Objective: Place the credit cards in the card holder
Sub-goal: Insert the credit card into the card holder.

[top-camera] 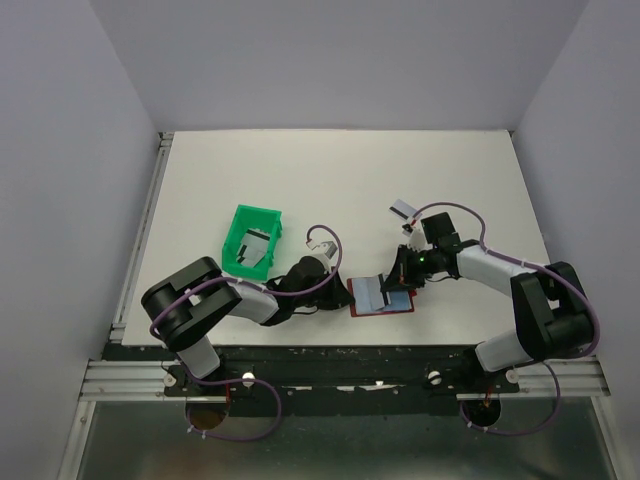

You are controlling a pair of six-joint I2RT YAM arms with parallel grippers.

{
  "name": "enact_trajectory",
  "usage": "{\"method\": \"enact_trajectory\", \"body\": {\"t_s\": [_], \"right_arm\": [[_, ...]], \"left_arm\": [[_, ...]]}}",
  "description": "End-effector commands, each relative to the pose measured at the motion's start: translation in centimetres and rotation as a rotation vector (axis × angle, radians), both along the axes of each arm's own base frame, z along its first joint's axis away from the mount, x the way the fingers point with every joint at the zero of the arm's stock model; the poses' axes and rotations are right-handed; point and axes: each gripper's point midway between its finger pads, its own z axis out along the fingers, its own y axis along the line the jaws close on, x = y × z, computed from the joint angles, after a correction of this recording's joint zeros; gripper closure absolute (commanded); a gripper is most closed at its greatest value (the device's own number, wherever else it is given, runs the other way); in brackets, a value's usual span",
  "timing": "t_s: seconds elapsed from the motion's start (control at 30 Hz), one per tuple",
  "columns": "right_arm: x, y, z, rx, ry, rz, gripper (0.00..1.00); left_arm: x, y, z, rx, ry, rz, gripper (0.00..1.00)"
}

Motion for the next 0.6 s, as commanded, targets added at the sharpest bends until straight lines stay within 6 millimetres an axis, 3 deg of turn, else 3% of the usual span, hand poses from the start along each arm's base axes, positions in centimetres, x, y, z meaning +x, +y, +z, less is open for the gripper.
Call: {"method": "enact_trajectory", "body": {"t_s": [0.0, 0.33, 0.57], "right_arm": [[-1.1, -0.1, -0.9, 0.001, 0.058, -0.010, 0.99], [-1.1, -2.7, 0.1, -0.148, 0.003, -0.100, 0.99], [-1.5, -2.9, 0.2, -0.156, 0.005, -0.098, 0.99]], "left_arm": [[-0.1, -0.6, 0.1, -0.014, 0.010, -0.019, 0.86], [-0.1, -0.6, 0.0, -0.013, 0.014, -0.021, 0.86], [0.0, -0.6, -0.1, -0.013, 0.013, -0.022, 0.86]]}}
